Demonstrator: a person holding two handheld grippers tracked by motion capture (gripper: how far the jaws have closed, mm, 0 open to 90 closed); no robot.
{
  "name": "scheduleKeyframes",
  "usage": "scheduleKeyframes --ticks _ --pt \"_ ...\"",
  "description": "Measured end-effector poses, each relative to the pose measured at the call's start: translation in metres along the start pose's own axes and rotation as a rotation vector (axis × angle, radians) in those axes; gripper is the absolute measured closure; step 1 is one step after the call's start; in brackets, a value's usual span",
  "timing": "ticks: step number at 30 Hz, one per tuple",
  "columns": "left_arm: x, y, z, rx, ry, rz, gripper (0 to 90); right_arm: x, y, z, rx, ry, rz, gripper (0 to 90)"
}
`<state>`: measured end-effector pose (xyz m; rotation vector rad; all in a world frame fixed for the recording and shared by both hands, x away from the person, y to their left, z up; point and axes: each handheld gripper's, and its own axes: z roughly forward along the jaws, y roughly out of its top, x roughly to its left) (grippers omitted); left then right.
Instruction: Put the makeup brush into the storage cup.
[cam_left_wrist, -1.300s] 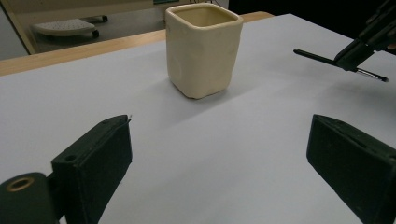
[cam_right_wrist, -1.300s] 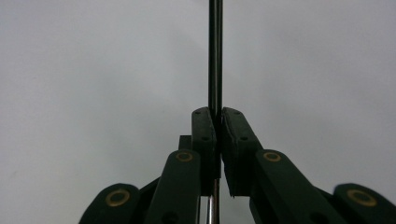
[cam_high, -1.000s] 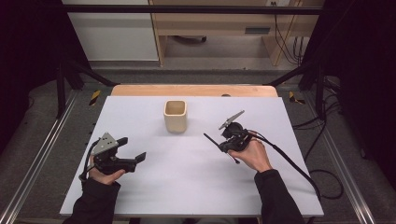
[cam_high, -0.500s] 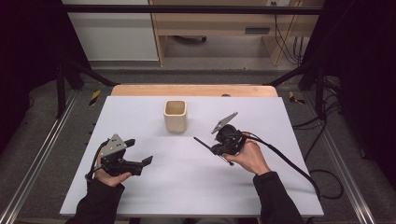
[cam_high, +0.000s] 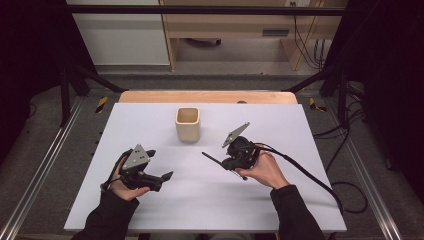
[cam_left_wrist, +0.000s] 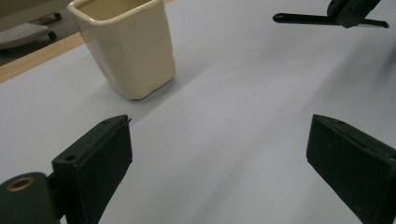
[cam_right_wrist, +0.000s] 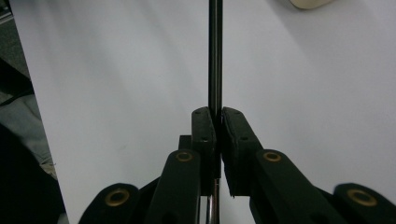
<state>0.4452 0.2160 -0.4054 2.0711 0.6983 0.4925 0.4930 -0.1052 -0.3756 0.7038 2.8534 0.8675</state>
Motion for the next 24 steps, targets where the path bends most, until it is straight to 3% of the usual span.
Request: scheduleKeyframes --ticks 24 --pt "-0.036 0.03 0.026 0.11 -0.05 0.217 6.5 0.011 0.002 -0.002 0.029 0.047 -0.048 84.3"
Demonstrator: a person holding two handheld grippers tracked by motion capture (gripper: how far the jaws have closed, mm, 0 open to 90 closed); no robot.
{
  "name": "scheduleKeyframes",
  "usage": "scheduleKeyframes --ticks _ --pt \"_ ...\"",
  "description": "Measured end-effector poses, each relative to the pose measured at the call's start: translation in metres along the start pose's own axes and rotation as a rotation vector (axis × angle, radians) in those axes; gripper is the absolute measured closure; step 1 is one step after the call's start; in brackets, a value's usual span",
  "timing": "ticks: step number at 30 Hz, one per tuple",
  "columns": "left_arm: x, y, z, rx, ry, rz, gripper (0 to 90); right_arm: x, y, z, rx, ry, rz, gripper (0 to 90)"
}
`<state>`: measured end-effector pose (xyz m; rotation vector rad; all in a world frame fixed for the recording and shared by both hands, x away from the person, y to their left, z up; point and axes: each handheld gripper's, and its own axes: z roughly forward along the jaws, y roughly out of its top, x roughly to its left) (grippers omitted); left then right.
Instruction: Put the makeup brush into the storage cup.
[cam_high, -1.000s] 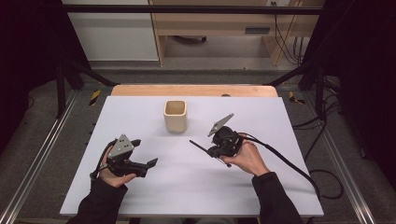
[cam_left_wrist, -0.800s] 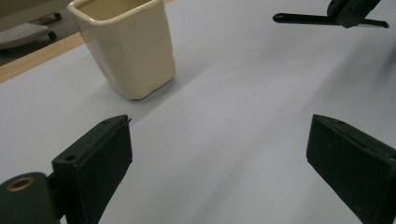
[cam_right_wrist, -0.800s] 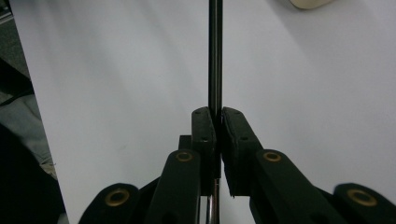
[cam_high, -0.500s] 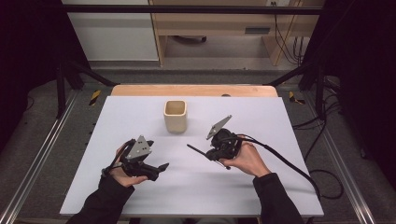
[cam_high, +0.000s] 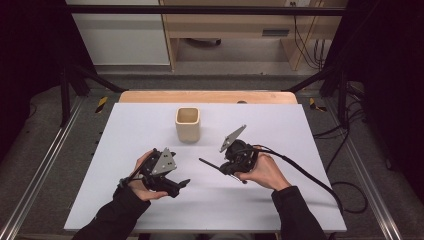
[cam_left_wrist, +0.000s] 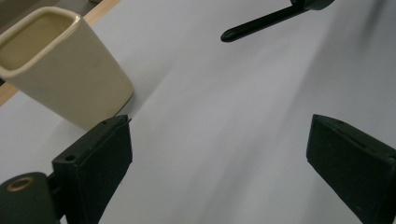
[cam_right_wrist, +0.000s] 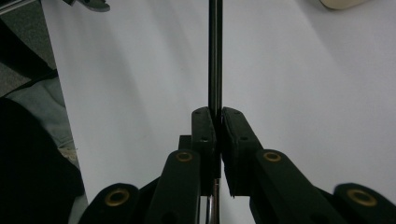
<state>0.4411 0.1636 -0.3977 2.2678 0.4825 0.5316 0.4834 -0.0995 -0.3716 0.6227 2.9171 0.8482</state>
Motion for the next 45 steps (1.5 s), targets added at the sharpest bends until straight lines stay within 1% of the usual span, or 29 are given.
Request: scheduleKeyframes --ticks 1,2,4,5,6,9,10,11,12,13,15,16,18,20,22,24,25,27,28,29,30,32,34,38,39,41,42,44,45 --pt "-0.003 0.003 0.002 0.004 -0.005 0.018 6.5 0.0 0.0 0.0 0.001 0.002 0.0 84.3" --pt "-0.003 0.003 0.002 0.004 -0.005 0.018 6.6 0.0 0.0 0.001 0.004 0.005 -0.005 84.4" --pt "-0.007 0.007 0.004 0.014 -0.007 0.05 6.7 0.001 0.0 0.002 0.007 0.008 -0.002 84.4" --pt "-0.007 0.007 0.004 0.014 -0.007 0.05 6.7 0.001 0.0 0.002 0.007 0.008 -0.002 84.4" --pt "-0.01 0.01 0.006 0.02 -0.004 0.074 6.7 0.002 0.0 0.003 0.011 0.011 -0.003 84.4" --pt "-0.012 0.012 0.008 0.017 -0.01 0.086 7.1 0.002 0.0 0.004 0.017 0.018 -0.012 84.4" --pt "-0.014 0.014 0.009 0.023 -0.01 0.103 7.3 0.002 0.0 0.004 0.016 0.018 -0.009 84.3" --pt "-0.014 0.014 0.009 0.023 -0.01 0.103 7.3 0.002 0.0 0.004 0.021 0.023 -0.012 84.4" --pt "-0.015 0.015 0.011 0.027 -0.01 0.115 7.5 0.002 0.0 0.005 0.025 0.026 -0.015 84.4" --pt "-0.015 0.015 0.011 0.027 -0.01 0.115 7.7 0.002 0.0 0.005 0.025 0.026 -0.015 84.4" --pt "-0.017 0.017 0.012 0.035 -0.012 0.129 7.8 0.003 0.0 0.005 0.028 0.03 -0.008 84.4" --pt "-0.018 0.018 0.013 0.03 -0.013 0.135 8.0 0.003 0.0 0.005 0.032 0.033 -0.008 84.3" --pt "-0.02 0.021 0.015 0.034 -0.017 0.158 8.5 0.004 0.0 0.006 0.039 0.038 -0.013 84.3" --pt "-0.021 0.022 0.015 0.039 -0.017 0.163 9.1 0.004 0.0 0.006 0.039 0.038 -0.014 84.4" --pt "-0.022 0.026 0.017 0.043 -0.02 0.186 9.5 0.004 0.0 0.006 0.045 0.047 -0.023 84.4" --pt "-0.024 0.028 0.018 0.045 -0.024 0.2 9.5 0.005 0.0 0.006 0.049 0.054 -0.022 84.4" --pt "-0.024 0.028 0.018 0.045 -0.024 0.2 9.8 0.005 0.0 0.006 0.049 0.054 -0.022 84.4" --pt "-0.027 0.031 0.02 0.046 -0.029 0.222 10.2 0.005 -0.001 0.006 0.053 0.057 -0.023 84.4" --pt "-0.027 0.031 0.02 0.046 -0.029 0.222 10.4 0.005 -0.001 0.006 0.053 0.057 -0.023 84.4" --pt "-0.029 0.032 0.022 0.05 -0.029 0.24 10.4 0.006 -0.001 0.007 0.053 0.059 -0.021 84.3" --pt "-0.029 0.032 0.022 0.05 -0.029 0.24 10.6 0.006 -0.001 0.008 0.054 0.06 -0.027 84.3" --pt "-0.031 0.033 0.023 0.05 -0.032 0.249 11.0 0.007 -0.001 0.009 0.056 0.065 -0.022 84.4" --pt "-0.034 0.035 0.025 0.056 -0.033 0.272 11.5 0.007 -0.001 0.01 0.06 0.074 -0.032 84.3" --pt "-0.037 0.036 0.028 0.066 -0.03 0.296 12.1 0.007 -0.001 0.01 0.062 0.075 -0.015 84.3" --pt "-0.037 0.036 0.028 0.066 -0.03 0.296 12.4 0.007 -0.001 0.01 0.062 0.075 -0.015 84.3" --pt "-0.039 0.037 0.03 0.07 -0.026 0.311 12.6 0.007 -0.001 0.011 0.065 0.083 -0.024 84.3" --pt "-0.041 0.037 0.031 0.073 -0.02 0.329 13.3 0.007 -0.001 0.012 0.07 0.086 -0.029 84.4" --pt "-0.043 0.038 0.032 0.075 -0.02 0.344 14.3 0.007 -0.001 0.013 0.071 0.09 -0.032 84.3" --pt "-0.044 0.038 0.032 0.075 -0.018 0.353 14.8 0.008 -0.001 0.013 0.073 0.091 -0.017 84.3"
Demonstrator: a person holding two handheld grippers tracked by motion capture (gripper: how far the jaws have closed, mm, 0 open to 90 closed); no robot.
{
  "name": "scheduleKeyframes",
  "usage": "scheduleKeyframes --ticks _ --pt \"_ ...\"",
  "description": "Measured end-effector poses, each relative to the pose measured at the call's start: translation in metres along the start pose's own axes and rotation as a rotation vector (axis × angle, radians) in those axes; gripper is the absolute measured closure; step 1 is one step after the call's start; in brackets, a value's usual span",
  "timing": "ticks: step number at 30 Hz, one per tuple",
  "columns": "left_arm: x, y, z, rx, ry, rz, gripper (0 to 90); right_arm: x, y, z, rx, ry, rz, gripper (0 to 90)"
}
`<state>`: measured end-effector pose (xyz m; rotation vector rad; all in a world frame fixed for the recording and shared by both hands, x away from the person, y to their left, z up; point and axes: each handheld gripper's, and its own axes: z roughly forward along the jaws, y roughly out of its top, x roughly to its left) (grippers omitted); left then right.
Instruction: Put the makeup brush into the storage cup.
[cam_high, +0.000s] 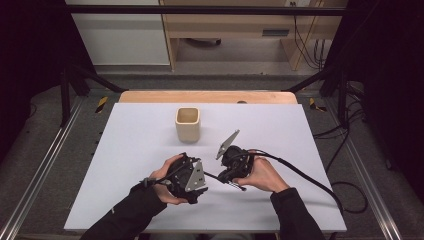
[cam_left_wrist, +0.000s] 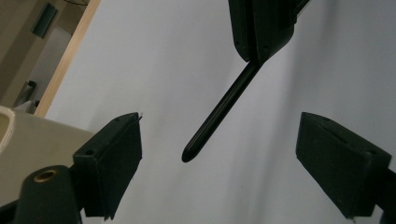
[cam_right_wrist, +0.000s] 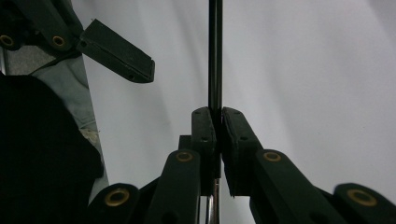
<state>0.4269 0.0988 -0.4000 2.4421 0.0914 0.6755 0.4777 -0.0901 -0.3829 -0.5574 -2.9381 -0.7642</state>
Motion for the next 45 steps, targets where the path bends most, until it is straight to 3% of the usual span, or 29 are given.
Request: scheduleKeyframes --ticks 7,14,28,39,45 --pt "-0.003 0.002 0.004 0.0 0.004 0.042 19.4 0.0 0.0 0.0 0.005 0.012 0.0 84.3" --pt "-0.008 0.005 0.009 0.031 0.007 0.126 25.1 0.0 0.0 0.002 0.016 0.021 0.0 84.3" --pt "-0.013 0.011 0.013 0.033 0.017 0.225 37.0 0.001 0.0 0.002 0.026 0.039 0.005 84.4" --pt "-0.018 0.012 0.018 0.033 0.001 0.293 54.7 0.002 0.0 0.005 0.038 0.053 0.006 84.3" --pt "-0.021 0.011 0.02 0.062 0.005 0.346 62.7 0.003 0.001 0.009 0.049 0.062 0.003 84.3"
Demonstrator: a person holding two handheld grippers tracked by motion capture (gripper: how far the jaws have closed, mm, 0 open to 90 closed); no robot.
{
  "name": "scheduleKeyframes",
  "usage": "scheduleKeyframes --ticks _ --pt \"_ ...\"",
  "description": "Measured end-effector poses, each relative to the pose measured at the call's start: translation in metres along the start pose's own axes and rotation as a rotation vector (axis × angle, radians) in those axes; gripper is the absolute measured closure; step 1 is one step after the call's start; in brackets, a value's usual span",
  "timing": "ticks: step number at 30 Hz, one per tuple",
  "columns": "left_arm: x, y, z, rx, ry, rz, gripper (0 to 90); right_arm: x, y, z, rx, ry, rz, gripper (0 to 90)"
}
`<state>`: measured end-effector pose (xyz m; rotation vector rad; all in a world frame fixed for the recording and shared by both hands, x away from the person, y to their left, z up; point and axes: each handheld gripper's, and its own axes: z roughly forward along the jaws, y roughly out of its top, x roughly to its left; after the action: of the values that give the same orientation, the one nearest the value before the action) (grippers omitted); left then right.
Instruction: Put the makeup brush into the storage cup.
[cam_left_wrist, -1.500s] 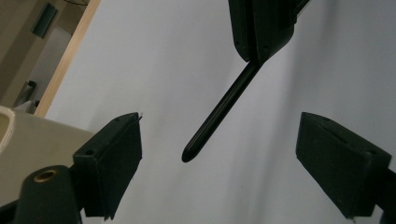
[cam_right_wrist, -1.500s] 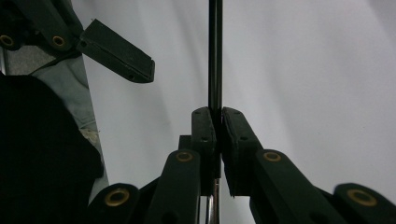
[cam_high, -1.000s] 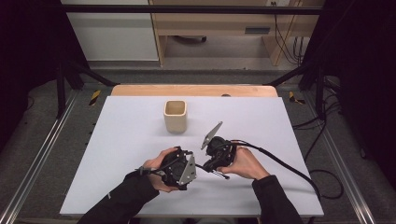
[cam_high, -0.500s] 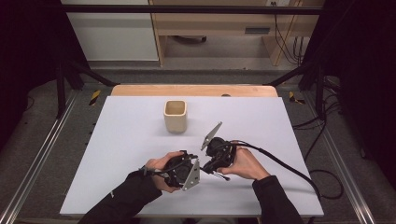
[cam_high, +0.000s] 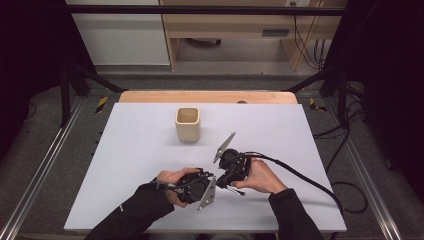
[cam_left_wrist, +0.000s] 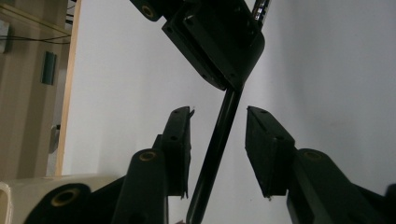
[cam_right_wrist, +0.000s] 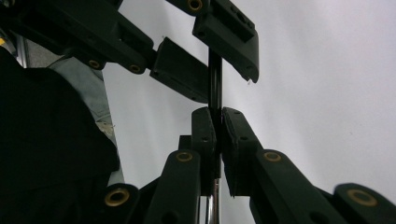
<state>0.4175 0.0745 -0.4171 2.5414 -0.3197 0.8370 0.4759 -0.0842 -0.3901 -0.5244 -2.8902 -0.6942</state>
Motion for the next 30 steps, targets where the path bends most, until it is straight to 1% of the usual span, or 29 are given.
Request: scheduleKeyframes --ticks 2,7,11,13,16,17,24,26,29,30 --pt "-0.0003 0.0 0.0004 0.001 0.0 0.004 65.7 0.0004 0.0002 0.0004 0.004 0.004 0.002 84.3" --pt "-0.003 0.0009 0.0022 0.012 0.005 0.042 71.9 0.0012 0.0006 0.0005 0.0 0.006 -0.002 84.3" --pt "-0.0034 0.0012 0.0021 0.014 0.008 0.055 75.9 0.0017 0.0007 0.0007 0.005 0.009 0.003 84.3" --pt "-0.0037 0.0017 0.0018 0.023 0.011 0.069 76.8 0.0024 0.0006 0.0008 0.008 0.012 0.005 84.4" --pt "-0.0043 0.0017 0.0019 0.021 0.007 0.077 78.0 0.0022 0.0006 0.001 0.007 0.015 0.001 84.3" --pt "-0.0043 0.0017 0.0019 0.021 0.007 0.077 78.4 0.0017 0.0005 0.001 0.004 0.017 -0.011 84.3" --pt "-0.0057 0.0021 0.0023 0.025 -0.004 0.101 81.1 0.0019 0.0002 0.0003 0.004 0.022 -0.013 84.3" --pt "-0.0062 0.0018 0.0027 0.02 -0.01 0.105 81.9 0.0024 0.0002 0.0005 0.001 0.022 -0.006 84.2" --pt "-0.0071 0.0019 0.0031 0.026 -0.019 0.113 83.2 0.0015 0.0004 0.0011 0.009 0.029 -0.017 83.9" --pt "-0.0072 0.0019 0.0032 0.028 -0.021 0.115 83.2 0.0015 0.0004 0.0015 0.006 0.028 -0.012 83.8"
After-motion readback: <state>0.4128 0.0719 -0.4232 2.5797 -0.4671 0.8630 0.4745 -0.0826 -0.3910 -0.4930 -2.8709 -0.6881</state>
